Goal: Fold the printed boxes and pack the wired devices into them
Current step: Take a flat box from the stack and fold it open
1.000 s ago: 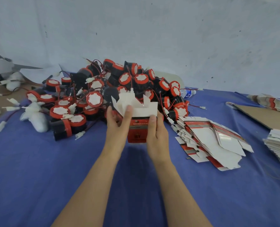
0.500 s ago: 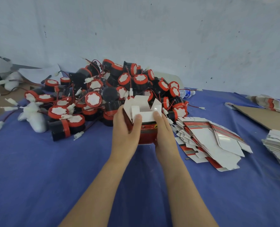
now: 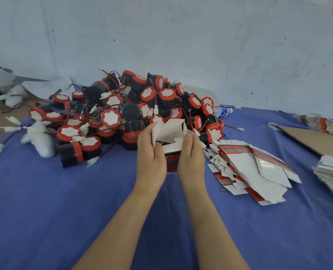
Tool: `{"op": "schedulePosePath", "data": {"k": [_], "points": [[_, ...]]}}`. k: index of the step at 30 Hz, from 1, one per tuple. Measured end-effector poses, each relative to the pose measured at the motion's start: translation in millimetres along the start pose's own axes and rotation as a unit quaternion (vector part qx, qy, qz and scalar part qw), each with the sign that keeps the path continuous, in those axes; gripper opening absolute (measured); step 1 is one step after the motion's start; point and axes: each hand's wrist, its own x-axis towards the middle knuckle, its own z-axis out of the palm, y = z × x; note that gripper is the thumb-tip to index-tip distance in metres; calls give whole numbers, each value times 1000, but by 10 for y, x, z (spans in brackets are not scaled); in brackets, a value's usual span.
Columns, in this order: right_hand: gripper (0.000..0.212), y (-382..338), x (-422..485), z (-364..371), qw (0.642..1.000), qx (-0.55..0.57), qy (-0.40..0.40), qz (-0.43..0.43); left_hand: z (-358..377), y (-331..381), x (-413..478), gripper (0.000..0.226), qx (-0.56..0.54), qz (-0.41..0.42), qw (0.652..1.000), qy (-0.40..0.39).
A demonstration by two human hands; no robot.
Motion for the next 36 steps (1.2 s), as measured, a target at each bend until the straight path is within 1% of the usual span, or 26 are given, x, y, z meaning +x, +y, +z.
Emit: {"op": "schedulePosePath", "data": {"k": [2,4,5,7,9,11,13,16,19,22,24,26,27,29,30,32,34,36], "points": [[33,-9,-16,3,999,-20,-4,-44,-20,-6,17,49,9,-2,1000,0],[33,-50,-27,3,998,14,-34,-58,-43,-7,51,53,4,-9,1000,11],[31,-82,-33,-1,996,57,-55,-43,-53,-4,66,54,-2,-12,1000,16],[30,-125,-27,-18,984,157,-81,24,-63,-9,82,54,-5,-20,1000,13],[30,-132,-2,-39,971,214,-64,89,-64,-16,70,53,0,-24,1000,-3],[23,-121,24,-66,961,236,-47,135,-61,-18,56,51,0,-26,1000,-17],[16,-116,44,-99,949,260,-49,171,-56,-15,52,50,-12,-30,999,-29],[21,-124,63,-132,937,292,-63,180,-54,-1,45,49,-20,-25,999,-37],[23,-127,61,-123,928,306,-75,198,-53,11,57,57,-8,-14,1000,-23],[24,-91,54,-98,926,305,-79,209,-65,-3,75,66,-31,-27,999,-4],[28,-99,53,-91,929,303,-82,198,-74,-12,84,61,-40,-41,998,5],[39,-104,52,-105,935,302,-99,156,-83,-14,95,54,-38,-49,998,4],[37,-108,45,-109,944,285,-111,127,-88,-10,103,51,-36,-51,998,3],[18,-93,15,-89,969,209,-113,71,-93,3,105,52,-27,-42,999,-7],[15,-73,8,-71,979,171,-93,51,-87,11,96,56,-16,-31,999,-18],[10,-55,16,-63,990,129,-35,48,-58,20,53,60,16,4,998,-56],[10,-68,44,-105,988,134,12,74,-8,20,-8,53,29,46,993,-107],[10,-56,86,-171,984,141,33,105,47,53,-59,39,24,53,988,-146]]}}
